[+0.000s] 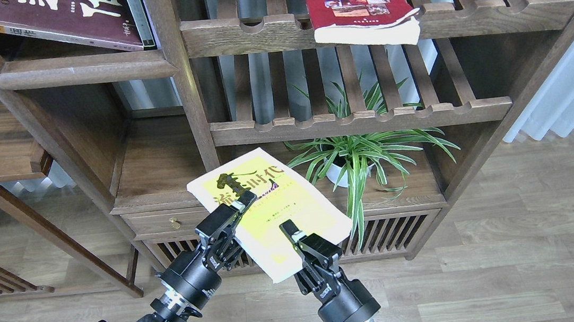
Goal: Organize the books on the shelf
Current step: 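Grasp the yellow-green book with the left gripper beside the right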
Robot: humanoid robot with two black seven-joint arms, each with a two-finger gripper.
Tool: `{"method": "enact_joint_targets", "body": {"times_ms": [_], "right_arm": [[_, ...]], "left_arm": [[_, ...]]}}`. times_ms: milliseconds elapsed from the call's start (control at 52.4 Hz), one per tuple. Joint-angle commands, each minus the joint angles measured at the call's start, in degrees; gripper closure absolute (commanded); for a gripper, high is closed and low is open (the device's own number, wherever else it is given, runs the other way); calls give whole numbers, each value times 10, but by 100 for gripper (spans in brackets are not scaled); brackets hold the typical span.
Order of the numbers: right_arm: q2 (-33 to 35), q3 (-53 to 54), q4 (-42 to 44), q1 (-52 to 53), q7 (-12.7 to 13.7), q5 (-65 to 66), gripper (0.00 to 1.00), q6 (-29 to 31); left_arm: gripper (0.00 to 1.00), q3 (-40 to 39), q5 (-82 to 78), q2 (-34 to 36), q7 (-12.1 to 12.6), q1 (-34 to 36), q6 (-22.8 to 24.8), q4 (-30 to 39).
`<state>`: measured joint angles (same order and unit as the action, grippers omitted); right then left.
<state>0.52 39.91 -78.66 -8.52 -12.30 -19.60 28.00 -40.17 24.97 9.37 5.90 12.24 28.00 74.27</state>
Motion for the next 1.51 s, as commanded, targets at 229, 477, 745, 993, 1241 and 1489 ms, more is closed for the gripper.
{"method": "enact_joint_targets", "body": {"times_ms": [229,477,745,993,1241,1489], "right_arm": [[-1,0,0,2,0,0,96,0],[-2,3,0,3,-1,0,95,0],[-2,7,1,3,-1,2,79,0],[2,9,1,4,-1,1,64,0],[2,9,1,4,-1,2,57,0],[2,7,1,4,-1,2,44,0]], "left_arm": [[93,10,-3,1,2,4,0,0],[93,16,-4,6,1,9,0,0],[92,16,-4,7,1,9,0,0],[92,16,-4,11,1,9,0,0],[92,16,-4,11,1,9,0,0],[92,16,-4,11,1,9,0,-1]]}}
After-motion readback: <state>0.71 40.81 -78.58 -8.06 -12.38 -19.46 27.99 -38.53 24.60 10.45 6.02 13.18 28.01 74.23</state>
